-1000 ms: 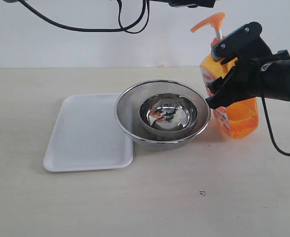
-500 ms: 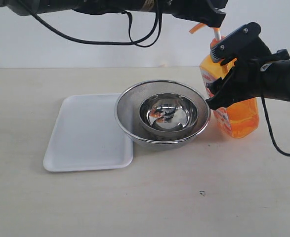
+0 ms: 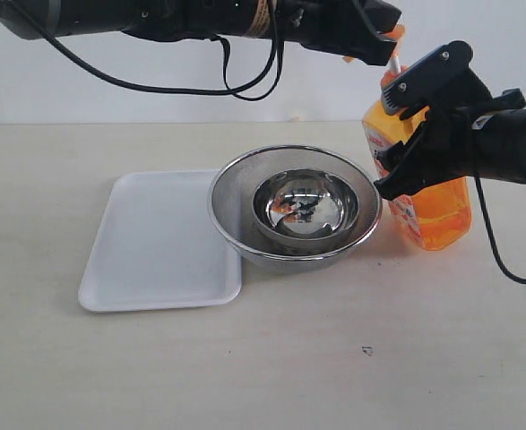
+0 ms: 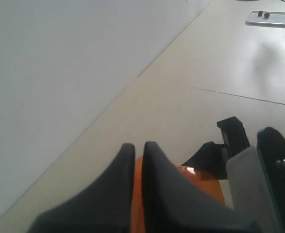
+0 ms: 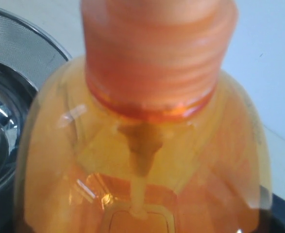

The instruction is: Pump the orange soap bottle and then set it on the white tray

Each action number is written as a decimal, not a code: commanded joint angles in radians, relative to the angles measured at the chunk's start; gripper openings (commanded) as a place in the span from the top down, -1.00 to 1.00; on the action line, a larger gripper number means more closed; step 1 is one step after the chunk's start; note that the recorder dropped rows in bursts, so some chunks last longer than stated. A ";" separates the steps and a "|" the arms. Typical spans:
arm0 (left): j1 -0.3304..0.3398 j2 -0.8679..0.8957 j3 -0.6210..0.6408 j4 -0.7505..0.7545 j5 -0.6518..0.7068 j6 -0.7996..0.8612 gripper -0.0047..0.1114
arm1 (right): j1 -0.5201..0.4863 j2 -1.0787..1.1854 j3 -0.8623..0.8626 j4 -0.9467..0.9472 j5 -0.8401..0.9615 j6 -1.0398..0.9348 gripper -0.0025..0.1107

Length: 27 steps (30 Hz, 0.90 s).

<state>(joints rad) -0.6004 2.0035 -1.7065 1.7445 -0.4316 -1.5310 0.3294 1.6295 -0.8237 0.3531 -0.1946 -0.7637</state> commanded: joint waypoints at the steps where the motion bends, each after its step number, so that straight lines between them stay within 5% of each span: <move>1: -0.001 -0.050 0.034 0.000 0.021 0.011 0.84 | -0.005 -0.010 -0.004 -0.005 -0.011 -0.012 0.96; 27: -0.001 -0.025 0.069 0.000 -0.012 0.010 0.84 | -0.005 -0.010 -0.004 -0.005 -0.011 -0.008 0.96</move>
<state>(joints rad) -0.6004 1.9777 -1.6590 1.7373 -0.4337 -1.5222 0.3294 1.6295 -0.8237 0.3531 -0.1946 -0.7661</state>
